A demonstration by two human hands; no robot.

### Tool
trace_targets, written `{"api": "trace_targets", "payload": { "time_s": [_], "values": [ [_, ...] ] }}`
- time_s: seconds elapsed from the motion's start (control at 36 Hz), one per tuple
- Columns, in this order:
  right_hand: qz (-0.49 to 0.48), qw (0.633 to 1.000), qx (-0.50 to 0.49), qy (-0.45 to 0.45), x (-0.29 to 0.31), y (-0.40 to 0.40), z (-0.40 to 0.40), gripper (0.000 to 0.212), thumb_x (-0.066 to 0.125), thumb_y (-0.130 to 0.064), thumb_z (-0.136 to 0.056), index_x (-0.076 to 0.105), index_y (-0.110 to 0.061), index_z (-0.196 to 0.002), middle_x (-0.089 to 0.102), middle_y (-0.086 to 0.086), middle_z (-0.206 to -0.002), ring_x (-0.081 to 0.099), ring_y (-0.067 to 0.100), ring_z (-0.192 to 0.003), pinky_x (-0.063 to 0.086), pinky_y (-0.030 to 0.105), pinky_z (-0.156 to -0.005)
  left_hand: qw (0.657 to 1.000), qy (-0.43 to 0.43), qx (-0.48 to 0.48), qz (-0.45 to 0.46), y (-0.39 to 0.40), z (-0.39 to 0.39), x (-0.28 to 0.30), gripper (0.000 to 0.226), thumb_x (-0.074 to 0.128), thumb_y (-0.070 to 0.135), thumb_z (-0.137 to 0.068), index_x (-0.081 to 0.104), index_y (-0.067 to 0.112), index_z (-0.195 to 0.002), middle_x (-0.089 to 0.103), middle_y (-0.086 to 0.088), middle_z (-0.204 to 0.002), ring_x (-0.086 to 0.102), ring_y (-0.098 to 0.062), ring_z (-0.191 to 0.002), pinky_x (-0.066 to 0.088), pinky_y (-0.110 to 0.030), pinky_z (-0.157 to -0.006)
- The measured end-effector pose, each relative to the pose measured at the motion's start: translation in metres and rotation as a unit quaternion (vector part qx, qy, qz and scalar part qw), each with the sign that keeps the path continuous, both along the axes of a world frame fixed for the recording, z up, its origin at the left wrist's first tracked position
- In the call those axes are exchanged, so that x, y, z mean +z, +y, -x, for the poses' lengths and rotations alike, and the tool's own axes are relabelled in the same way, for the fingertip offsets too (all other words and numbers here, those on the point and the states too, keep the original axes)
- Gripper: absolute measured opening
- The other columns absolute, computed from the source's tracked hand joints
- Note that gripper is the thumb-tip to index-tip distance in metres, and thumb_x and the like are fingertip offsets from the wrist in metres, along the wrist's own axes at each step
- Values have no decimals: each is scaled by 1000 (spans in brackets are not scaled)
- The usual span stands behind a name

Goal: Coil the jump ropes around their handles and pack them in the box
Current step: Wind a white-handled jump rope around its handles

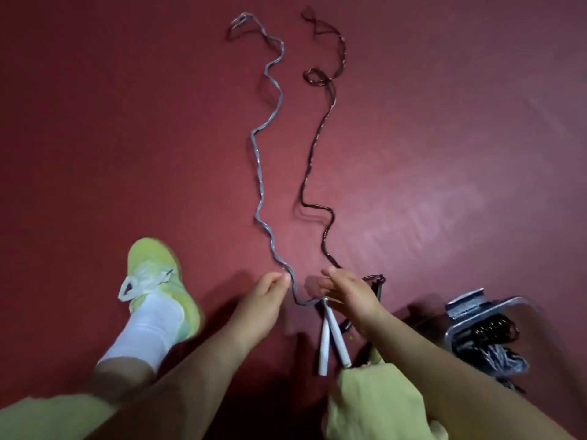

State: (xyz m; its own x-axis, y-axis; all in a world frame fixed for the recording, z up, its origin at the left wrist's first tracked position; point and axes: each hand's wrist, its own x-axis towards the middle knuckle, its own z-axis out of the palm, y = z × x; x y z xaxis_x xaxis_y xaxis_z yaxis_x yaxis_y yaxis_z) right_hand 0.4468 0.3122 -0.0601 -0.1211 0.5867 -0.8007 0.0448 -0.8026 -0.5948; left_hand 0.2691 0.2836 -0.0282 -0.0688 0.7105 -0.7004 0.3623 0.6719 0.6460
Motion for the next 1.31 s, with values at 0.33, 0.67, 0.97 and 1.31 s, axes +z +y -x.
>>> {"api": "trace_targets", "payload": {
  "time_s": [0.33, 0.67, 0.97, 1.31],
  "values": [
    [-36, 935, 279, -216, -86, 3, -17, 41, 87, -41, -63, 74, -20, -96, 72, 6, -104, 67, 18, -100, 49, 40, -101, 989, -55, 114, 78, -22, 33, -38, 50, 43, 54, -94, 58, 13, -119, 66, -9, -118, 57, -24, -117, 37, -38, -106],
    [-96, 760, 569, -300, -39, 1, 10, 28, 73, -28, -82, 72, -15, -106, 69, 6, -108, 61, 19, -98, 34, 19, -74, 964, -131, 216, 85, -21, 37, -20, 46, 31, 36, -103, 54, 4, -128, 63, -17, -121, 59, -16, -88, 44, -14, -59],
    [-61, 922, 355, -141, 41, 11, 21, 24, 48, -26, -101, 53, -11, -83, 60, 22, -94, 56, 27, -80, 55, 40, -77, 980, -102, 163, 45, -22, 32, 28, 71, 40, 75, -79, 60, 21, -121, 63, 0, -122, 55, -15, -118, 35, -32, -103],
    [-175, 952, 246, 57, 260, 42, 62, 22, 42, -32, -103, 47, -14, -91, 70, 6, -74, 63, 19, -59, 56, 28, -53, 983, -137, 52, -110, -10, 41, 187, 64, 53, 73, -76, 65, 20, -110, 70, -5, -111, 65, -15, -104, 45, -34, -102]
  ]
}}
